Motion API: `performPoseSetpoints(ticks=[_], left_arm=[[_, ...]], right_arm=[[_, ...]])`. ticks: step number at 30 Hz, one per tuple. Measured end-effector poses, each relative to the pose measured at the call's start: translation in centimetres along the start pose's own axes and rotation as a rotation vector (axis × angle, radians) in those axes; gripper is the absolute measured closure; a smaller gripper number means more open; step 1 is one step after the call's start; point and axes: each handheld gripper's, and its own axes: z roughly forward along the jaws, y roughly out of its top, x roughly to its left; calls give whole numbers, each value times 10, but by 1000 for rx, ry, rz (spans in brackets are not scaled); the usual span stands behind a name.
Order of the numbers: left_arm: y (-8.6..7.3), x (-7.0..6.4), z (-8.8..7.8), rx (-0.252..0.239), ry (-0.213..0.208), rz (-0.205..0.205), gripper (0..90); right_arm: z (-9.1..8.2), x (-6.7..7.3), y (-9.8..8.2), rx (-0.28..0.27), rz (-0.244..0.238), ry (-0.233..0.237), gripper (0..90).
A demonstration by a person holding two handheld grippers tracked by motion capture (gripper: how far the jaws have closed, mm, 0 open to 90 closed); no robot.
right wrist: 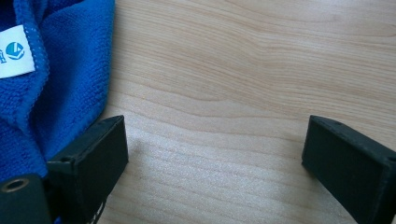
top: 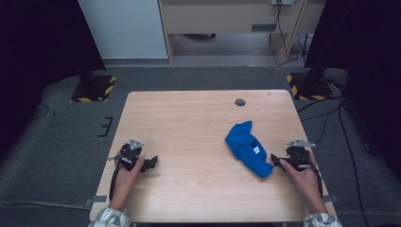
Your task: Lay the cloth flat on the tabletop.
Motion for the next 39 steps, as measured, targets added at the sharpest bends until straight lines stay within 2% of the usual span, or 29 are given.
performPoseSetpoints(ticks=[10,15,18,19,20,21,22,24,25,27,28,29,35,39], left_arm=[[0,-1,-1,1,-3,4,0],[0,-1,0,0,-4,4,0],[0,-1,0,0,-4,4,0],[0,-1,0,0,-4,4,0],[0,-1,0,0,-4,4,0],[0,-1,0,-1,-4,4,0],[0,-1,0,0,-4,5,0],[0,-1,0,-1,-4,5,0],[0,-1,0,-1,-4,5,0],[1,-1,1,0,-8,8,0],[1,-1,1,0,-8,8,0],[1,-1,1,0,-9,10,0],[2,-1,1,0,-11,10,0],[2,-1,2,-1,-11,10,0]], right_arm=[[0,1,1,2,6,-2,67],[-2,3,3,-2,-11,6,118],[-8,7,8,-43,-11,19,177],[-13,11,13,-77,-13,29,218],[-13,11,13,-77,-13,29,218],[-15,13,16,-92,-17,41,248],[-21,19,21,-119,-21,75,276],[-25,26,25,-142,-36,98,309],[-25,26,25,-142,-36,98,309],[-30,39,30,-161,-63,138,344],[-30,39,30,-161,-63,138,344],[-32,45,34,-175,-76,169,371],[-36,62,42,-199,-94,224,389],[-33,74,44,-195,-117,249,344]])
